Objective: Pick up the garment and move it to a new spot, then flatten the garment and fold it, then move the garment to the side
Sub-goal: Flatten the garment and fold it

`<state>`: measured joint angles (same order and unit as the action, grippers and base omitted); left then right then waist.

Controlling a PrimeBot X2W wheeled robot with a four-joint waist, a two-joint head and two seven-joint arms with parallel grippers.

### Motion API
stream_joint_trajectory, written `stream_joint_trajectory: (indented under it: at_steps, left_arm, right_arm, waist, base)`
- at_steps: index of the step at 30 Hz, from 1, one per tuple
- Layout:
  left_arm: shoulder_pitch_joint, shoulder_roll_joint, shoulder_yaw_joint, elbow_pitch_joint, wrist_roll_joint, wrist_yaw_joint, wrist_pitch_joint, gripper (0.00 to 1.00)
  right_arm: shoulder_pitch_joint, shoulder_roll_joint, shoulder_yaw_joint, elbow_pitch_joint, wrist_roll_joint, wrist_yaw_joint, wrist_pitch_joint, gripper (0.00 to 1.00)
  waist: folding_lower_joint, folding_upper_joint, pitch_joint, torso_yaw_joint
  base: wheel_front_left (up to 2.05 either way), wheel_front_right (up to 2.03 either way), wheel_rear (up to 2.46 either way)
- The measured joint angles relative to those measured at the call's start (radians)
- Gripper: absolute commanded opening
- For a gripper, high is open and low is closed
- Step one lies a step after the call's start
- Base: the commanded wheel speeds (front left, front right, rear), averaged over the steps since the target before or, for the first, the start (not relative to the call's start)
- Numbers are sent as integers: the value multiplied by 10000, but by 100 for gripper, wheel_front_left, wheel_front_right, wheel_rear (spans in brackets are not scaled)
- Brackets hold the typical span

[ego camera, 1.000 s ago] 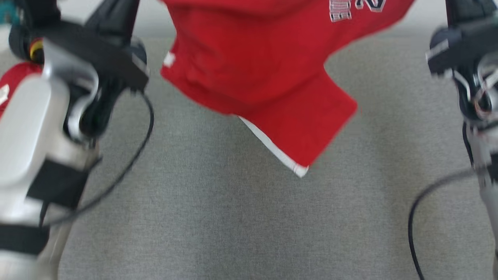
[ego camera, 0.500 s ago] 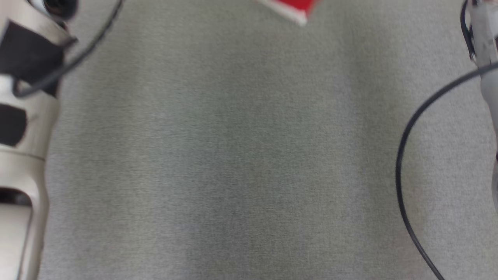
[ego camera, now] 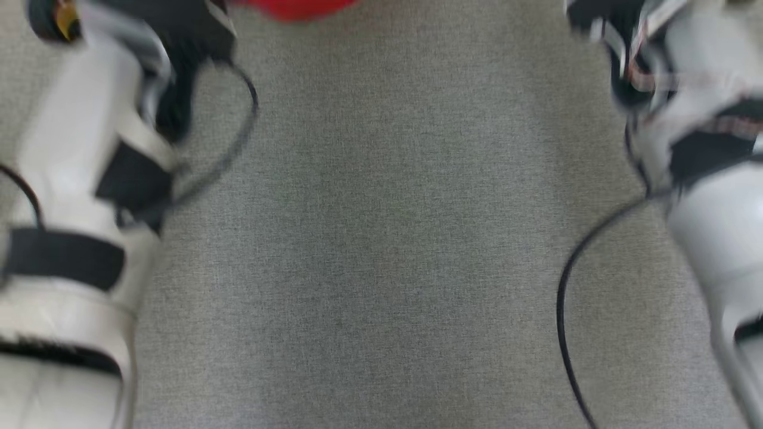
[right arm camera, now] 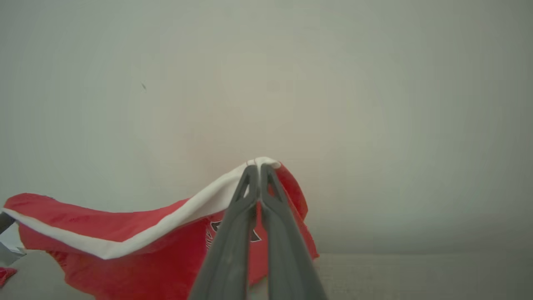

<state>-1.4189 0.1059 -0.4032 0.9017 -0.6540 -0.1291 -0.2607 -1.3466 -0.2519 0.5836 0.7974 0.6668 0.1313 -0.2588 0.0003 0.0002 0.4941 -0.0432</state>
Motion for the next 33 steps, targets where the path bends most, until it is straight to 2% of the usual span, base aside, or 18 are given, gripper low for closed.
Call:
stream_joint_trajectory:
  at_steps: [4, 9, 16, 22, 24, 29, 33]
  left_arm:
    - [1715, 84, 322, -1446, 226, -10, -12, 0]
    - [4242, 63, 855, -3484, 713, 44, -13, 0]
    - [7276, -21, 251, -5200, 1710, 88, -13, 0]
    - [9257, 29, 107, -6257, 1588, 221, 40, 0]
    - [9726, 186, 71, -6629, 1444, 215, 245, 0]
    - [10839, 984, -270, -7624, 1783, 355, 844, 0]
    - [11658, 1553, -332, -8456, 2071, 660, 1208, 0]
  right_arm:
    - [1811, -230, 65, -1212, 587, 0, -12, 0]
    - [4226, -449, -418, -2702, 838, 0, -13, 0]
    - [7155, -449, -1141, -4393, 725, 0, -17, 0]
    - [9560, -339, -1398, -5158, 648, 0, -23, 0]
    - [10294, -307, -1555, -5417, 677, 0, -23, 0]
    - [12151, -259, -2061, -6126, 742, 0, 165, 0]
    - [13501, -113, -2568, -6934, 600, 0, 598, 0]
  waist:
    - [-3, -1, 36, 64]
    - [-3, -2, -172, 107]
    - [-5, -3, -680, 174]
    - [-6, -3, -1294, 184]
    - [-6, -3, -1537, 192]
    - [-6, -4, -2141, 234]
    - [-7, -4, -2566, 256]
  base:
    - [0, 0, 0]
    - [0, 0, 0]
    - [0, 0, 0]
    - [0, 0, 0]
    - [0, 0, 0]
    - [0, 0, 0]
    - [0, 0, 0]
